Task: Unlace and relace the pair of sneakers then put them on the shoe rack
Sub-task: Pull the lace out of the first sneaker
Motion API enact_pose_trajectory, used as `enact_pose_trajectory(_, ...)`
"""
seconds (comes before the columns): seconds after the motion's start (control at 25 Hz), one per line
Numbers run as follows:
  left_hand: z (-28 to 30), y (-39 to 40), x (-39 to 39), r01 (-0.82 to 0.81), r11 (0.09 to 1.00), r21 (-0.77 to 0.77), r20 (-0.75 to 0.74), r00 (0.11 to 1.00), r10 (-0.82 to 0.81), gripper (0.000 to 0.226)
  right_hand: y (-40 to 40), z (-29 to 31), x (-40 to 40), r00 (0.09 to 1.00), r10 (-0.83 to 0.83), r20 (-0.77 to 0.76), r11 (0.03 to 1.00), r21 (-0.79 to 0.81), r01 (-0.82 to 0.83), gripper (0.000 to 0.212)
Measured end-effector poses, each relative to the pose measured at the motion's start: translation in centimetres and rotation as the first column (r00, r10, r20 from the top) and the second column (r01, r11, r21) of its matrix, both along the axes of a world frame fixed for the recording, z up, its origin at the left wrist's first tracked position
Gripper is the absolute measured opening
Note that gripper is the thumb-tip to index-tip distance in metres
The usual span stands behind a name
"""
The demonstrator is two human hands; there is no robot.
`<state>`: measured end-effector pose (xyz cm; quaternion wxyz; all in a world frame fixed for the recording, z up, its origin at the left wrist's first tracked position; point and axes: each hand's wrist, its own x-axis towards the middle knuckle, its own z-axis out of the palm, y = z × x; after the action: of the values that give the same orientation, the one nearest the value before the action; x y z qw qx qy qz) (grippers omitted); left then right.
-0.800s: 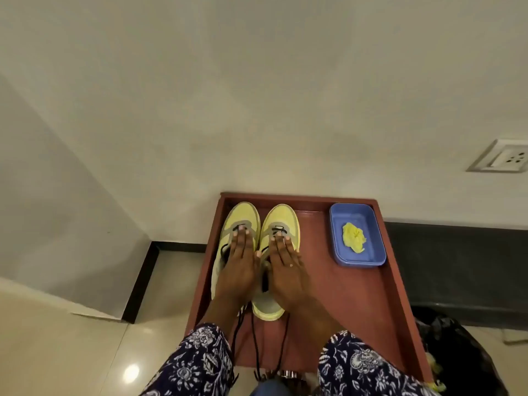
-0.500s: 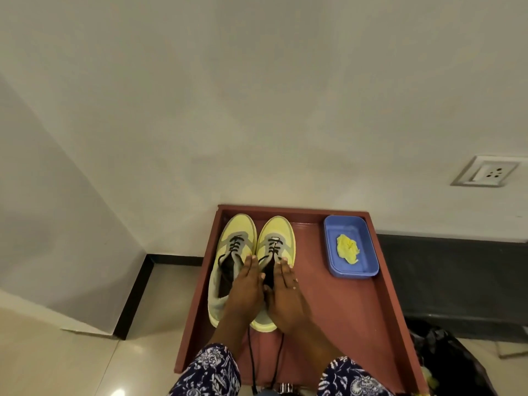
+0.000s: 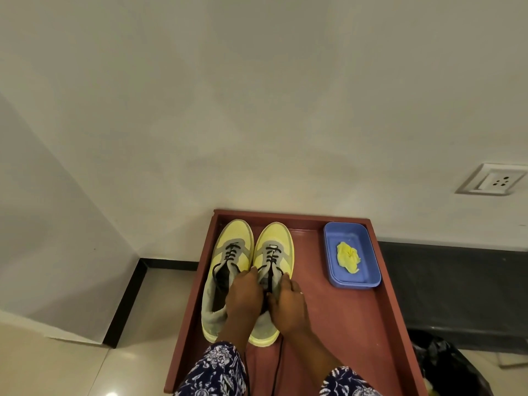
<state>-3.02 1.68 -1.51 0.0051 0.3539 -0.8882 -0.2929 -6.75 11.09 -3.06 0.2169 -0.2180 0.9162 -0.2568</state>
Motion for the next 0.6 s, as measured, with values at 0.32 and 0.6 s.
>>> enact_pose_trajectory(0.32, -0.4, 1.1, -0.8, -0.070, 0.995, -0.075, -0.082, 0.995, 0.064, 0.025, 0.6, 0.5, -0.8, 0.994, -0.053, -0.099, 0.999, 0.002, 0.054, 0.044)
enact_pose_trajectory(0.6, 0.2, 4.2, -2.1, -0.025, 0.999, -0.048, -0.123, 0.992, 0.019, 0.023, 3.6, 0.9, -1.8, 0.986, -0.123, -0.113, 0.992, 0.003, 0.125, 0.048)
